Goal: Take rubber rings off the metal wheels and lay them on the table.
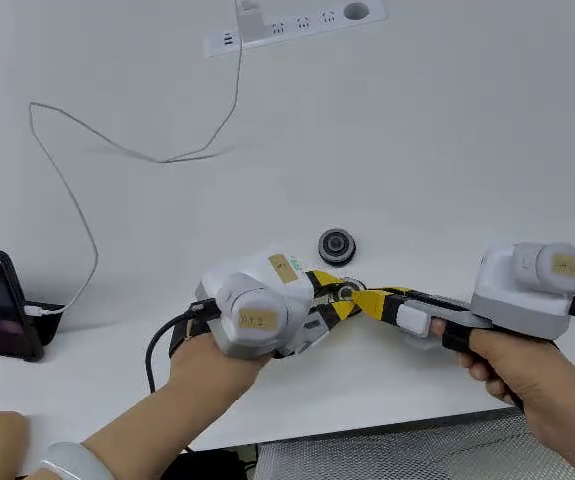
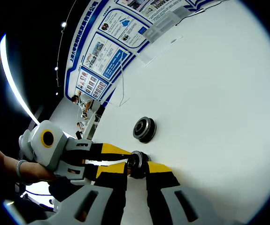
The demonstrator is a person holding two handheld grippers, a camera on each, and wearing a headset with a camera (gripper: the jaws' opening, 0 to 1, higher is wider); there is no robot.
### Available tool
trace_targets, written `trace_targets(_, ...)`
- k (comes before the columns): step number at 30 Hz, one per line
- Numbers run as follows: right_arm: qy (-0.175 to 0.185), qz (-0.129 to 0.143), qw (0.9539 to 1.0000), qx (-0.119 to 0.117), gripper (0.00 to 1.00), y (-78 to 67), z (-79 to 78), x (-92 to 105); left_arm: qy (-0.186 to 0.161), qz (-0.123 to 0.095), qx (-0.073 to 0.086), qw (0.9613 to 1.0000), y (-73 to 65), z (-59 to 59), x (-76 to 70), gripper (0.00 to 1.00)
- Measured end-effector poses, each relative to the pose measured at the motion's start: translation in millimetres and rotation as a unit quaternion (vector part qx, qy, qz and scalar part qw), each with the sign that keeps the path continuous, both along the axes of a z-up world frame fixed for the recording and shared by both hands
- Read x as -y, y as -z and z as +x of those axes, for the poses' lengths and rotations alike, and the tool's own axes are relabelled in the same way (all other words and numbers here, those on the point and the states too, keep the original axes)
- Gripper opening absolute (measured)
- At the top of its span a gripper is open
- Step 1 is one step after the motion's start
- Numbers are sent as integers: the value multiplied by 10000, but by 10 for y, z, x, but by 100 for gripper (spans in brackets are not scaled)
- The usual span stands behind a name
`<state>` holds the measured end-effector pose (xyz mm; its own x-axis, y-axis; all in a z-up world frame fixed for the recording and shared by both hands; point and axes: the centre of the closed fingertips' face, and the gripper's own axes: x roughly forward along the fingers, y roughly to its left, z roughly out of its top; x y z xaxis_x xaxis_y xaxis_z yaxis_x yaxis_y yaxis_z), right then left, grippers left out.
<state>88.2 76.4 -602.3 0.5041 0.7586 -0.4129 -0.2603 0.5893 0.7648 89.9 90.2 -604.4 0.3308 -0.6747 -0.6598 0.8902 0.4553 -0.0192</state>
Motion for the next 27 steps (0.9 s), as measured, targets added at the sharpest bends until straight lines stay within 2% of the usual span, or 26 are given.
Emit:
trace_targets(9,-65,-224,9995,225,6,12,27,45,-1,-13,0,10000,-1,-2,1,12)
trace_targets(18,-139,-235,9995,147,8,56,15,12,-11,-20,-4,10000,-3,-2,-2,12)
trace_targets(27,-175,-296,9991,246,3,53,30,42,-6,-24,-2,10000,-3,-1,0,12)
